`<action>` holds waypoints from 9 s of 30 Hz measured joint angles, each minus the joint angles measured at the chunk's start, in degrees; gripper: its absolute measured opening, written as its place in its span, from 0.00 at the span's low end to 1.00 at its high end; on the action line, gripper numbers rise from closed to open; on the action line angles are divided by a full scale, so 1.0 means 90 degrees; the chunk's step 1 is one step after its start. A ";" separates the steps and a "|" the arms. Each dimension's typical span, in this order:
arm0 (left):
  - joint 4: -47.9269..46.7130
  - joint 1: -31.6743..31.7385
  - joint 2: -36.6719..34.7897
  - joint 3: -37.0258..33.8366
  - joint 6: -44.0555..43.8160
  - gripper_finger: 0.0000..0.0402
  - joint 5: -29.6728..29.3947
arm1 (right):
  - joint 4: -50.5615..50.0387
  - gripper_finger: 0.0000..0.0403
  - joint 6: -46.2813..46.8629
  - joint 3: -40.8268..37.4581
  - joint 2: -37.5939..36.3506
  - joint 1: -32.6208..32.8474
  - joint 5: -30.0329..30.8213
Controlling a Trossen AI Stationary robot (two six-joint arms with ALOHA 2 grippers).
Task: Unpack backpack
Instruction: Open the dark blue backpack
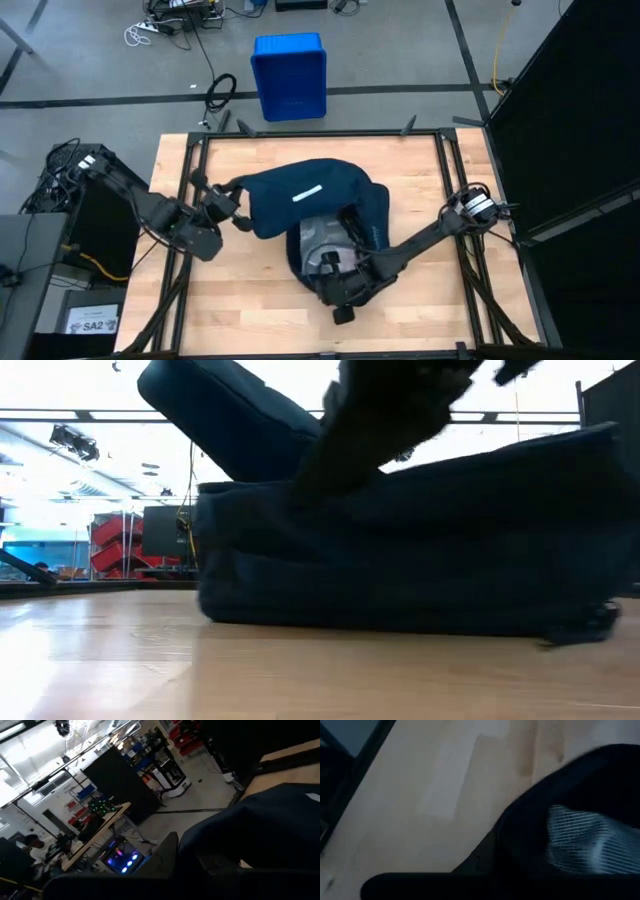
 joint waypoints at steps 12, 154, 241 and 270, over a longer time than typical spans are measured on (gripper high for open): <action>-0.2035 0.0056 -0.0784 -0.0794 -0.3309 0.00 0.1719 | 0.0084 0.00 0.0070 0.0000 0.0005 -0.0243 -0.0135; 0.7561 0.8494 0.2487 -0.0532 0.0920 0.00 1.4792 | 0.3443 0.24 -0.3359 -0.1751 -0.2285 0.0494 0.4583; 0.9449 0.9899 0.5093 -0.0542 -0.0581 0.00 1.7822 | -0.1086 0.00 0.0911 -0.1896 -0.3078 -0.5404 -0.0253; 1.0275 1.0346 0.5115 -0.0554 -0.0888 0.00 1.7761 | 0.2640 0.05 0.1216 -0.5090 -0.3222 -0.7301 -0.2529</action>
